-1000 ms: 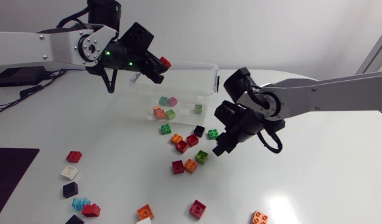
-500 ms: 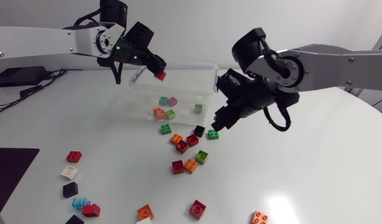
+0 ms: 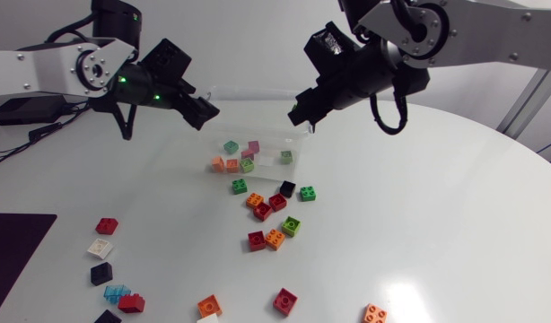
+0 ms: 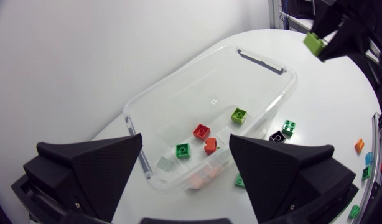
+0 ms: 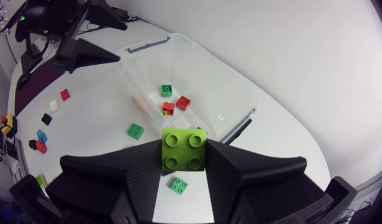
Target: Place the duplo bricks in the container
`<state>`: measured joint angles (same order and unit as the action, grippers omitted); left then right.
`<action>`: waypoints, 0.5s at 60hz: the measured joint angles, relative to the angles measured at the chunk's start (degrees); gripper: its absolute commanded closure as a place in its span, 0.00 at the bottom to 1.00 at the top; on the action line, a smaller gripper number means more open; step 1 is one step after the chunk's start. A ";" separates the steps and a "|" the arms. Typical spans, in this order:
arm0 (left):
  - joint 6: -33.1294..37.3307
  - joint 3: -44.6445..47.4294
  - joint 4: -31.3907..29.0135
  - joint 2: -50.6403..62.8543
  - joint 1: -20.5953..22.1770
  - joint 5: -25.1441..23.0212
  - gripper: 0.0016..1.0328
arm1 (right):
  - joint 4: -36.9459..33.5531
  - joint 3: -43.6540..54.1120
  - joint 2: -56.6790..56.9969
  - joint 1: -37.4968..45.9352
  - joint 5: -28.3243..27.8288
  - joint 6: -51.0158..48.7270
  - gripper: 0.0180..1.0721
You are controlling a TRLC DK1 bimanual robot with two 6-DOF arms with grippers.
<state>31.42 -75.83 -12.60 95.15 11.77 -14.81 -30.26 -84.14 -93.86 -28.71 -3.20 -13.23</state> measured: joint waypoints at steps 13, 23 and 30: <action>5.49 7.45 -2.29 -7.76 -0.90 -2.67 0.04 | 2.51 -4.42 -5.55 0.00 -0.15 0.87 0.70; 10.84 12.20 -5.68 -10.93 -1.11 -5.03 0.04 | 3.56 -8.81 -9.88 0.00 -0.55 1.25 0.70; 14.34 15.06 -7.58 -12.83 -1.11 -6.32 0.04 | 4.59 -11.52 -12.48 0.02 -0.63 1.27 0.70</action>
<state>45.76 -60.77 -20.18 82.32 10.66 -21.12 -25.67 -95.66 -106.34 -28.69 -3.84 -11.97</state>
